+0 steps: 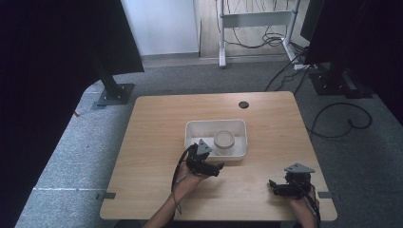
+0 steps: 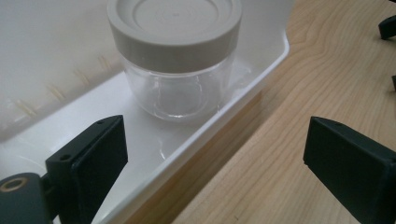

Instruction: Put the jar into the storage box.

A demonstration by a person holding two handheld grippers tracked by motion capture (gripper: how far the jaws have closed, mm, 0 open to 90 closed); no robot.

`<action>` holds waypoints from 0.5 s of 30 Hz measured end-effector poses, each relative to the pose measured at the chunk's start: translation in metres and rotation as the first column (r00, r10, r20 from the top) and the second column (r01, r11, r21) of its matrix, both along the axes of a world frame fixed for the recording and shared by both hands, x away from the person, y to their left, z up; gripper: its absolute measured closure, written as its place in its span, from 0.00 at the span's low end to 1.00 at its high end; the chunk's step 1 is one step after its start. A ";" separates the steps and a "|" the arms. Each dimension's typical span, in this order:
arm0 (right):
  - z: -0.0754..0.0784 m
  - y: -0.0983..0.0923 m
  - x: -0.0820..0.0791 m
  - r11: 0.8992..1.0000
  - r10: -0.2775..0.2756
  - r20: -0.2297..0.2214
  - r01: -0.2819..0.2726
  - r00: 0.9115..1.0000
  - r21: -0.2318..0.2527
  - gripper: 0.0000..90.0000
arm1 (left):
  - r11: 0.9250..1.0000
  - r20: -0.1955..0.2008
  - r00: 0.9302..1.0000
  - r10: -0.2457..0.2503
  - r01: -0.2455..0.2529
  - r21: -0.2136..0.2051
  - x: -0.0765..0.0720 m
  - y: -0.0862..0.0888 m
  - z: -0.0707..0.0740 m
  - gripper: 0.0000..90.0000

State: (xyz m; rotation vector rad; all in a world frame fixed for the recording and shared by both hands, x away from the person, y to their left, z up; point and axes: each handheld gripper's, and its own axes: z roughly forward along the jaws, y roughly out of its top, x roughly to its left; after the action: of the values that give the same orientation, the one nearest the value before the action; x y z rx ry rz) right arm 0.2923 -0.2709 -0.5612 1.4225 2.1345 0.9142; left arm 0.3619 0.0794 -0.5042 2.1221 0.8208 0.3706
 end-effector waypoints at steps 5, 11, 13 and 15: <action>0.000 0.000 0.000 1.000 -0.001 0.000 0.001 1.000 0.000 0.01 | 1.000 -0.005 1.000 -0.004 0.004 -0.010 -0.004 0.006 -0.002 0.07; 0.000 0.000 0.000 1.000 -0.002 0.000 0.002 1.000 0.000 0.01 | 1.000 -0.003 1.000 -0.014 0.014 -0.020 -0.009 0.015 -0.002 0.08; 0.000 0.000 0.000 1.000 -0.002 0.000 0.002 1.000 0.000 0.01 | 1.000 0.001 1.000 -0.016 0.016 -0.020 -0.012 0.018 -0.002 0.08; 0.000 0.000 0.000 1.000 -0.002 0.000 0.002 1.000 0.000 0.01 | 1.000 0.006 1.000 -0.018 0.018 -0.020 -0.014 0.021 -0.001 0.08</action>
State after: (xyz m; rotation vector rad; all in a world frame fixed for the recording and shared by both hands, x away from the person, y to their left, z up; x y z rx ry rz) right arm 0.2921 -0.2707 -0.5611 1.4244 2.1324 0.9129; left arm 0.3474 0.1006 -0.5055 2.1077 0.7985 0.3578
